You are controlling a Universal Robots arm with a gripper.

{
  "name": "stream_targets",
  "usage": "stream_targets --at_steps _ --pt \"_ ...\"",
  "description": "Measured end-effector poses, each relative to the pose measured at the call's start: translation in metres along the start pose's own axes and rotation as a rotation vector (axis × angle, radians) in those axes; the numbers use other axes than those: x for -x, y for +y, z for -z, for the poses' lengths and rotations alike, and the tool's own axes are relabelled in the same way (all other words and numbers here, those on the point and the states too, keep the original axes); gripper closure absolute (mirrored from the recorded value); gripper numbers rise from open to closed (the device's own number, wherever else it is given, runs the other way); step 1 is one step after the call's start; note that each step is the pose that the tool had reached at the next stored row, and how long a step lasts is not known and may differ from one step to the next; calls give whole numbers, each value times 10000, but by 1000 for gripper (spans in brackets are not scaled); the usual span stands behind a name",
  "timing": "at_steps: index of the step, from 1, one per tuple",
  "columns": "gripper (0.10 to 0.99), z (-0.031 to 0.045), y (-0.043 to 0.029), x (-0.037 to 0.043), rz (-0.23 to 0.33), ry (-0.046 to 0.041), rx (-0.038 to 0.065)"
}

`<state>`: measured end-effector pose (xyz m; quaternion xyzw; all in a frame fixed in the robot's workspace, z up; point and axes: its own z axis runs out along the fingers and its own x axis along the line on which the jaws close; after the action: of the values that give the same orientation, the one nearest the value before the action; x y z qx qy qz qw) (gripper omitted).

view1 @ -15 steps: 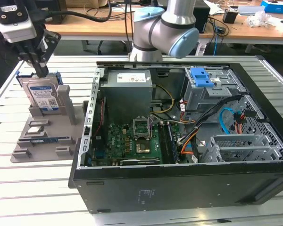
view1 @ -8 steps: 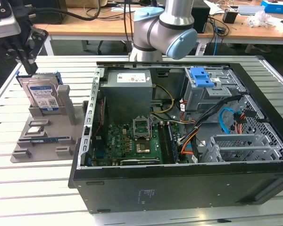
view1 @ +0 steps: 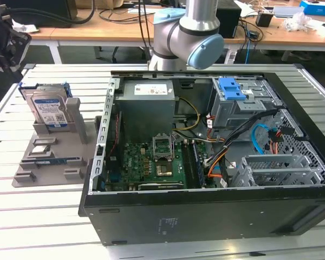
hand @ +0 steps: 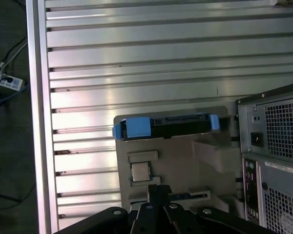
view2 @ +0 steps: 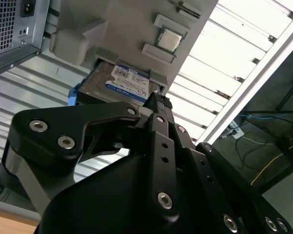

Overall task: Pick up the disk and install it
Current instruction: 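Reach for the disk, then pick up the disk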

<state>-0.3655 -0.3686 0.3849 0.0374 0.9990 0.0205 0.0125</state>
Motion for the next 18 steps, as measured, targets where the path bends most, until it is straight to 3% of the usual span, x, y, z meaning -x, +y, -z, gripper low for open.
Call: stream_targets --at_steps 3,16,18 --pt "980 -4 12 -50 1 0 0" --pt "980 -4 13 -50 1 0 0" --pt "980 -4 14 -51 297 12 7"
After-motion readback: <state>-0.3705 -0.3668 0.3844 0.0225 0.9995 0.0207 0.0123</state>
